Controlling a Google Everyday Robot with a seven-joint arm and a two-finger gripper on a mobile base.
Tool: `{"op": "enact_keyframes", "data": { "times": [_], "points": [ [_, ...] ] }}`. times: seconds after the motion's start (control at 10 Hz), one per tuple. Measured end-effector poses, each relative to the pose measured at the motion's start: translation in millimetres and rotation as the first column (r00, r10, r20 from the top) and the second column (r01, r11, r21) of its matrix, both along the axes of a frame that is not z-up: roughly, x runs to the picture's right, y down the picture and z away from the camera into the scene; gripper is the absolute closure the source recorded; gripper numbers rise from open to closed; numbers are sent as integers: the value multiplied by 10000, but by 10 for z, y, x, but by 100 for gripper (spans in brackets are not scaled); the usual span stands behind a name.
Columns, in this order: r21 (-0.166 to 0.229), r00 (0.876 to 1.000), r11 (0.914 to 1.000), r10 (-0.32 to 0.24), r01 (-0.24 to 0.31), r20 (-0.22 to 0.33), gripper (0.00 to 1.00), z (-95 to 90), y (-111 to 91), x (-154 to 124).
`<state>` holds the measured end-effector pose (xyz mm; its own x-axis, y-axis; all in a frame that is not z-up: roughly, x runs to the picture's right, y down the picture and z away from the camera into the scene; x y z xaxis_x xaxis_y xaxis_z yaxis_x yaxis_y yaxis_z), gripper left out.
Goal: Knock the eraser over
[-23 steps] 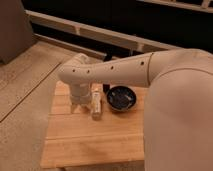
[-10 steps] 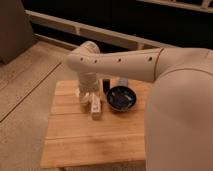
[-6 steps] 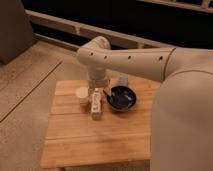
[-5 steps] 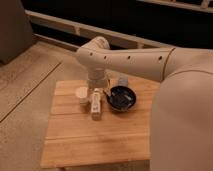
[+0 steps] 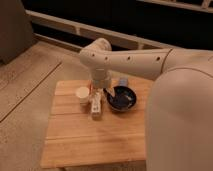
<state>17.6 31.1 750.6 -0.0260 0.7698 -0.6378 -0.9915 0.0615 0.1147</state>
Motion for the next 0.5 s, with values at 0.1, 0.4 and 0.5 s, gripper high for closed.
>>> {"op": "enact_keyframes", "data": {
  "times": [0.1,0.4,0.5],
  "points": [
    [-131,9978,9998,171,-180,-633,35,157,-28,241],
    [-14,9928,9990,448,-452,-1112,35,528,-227,435],
    [5,9939,9990,453,-455,-1005,35,649,-287,425]
  ]
}}
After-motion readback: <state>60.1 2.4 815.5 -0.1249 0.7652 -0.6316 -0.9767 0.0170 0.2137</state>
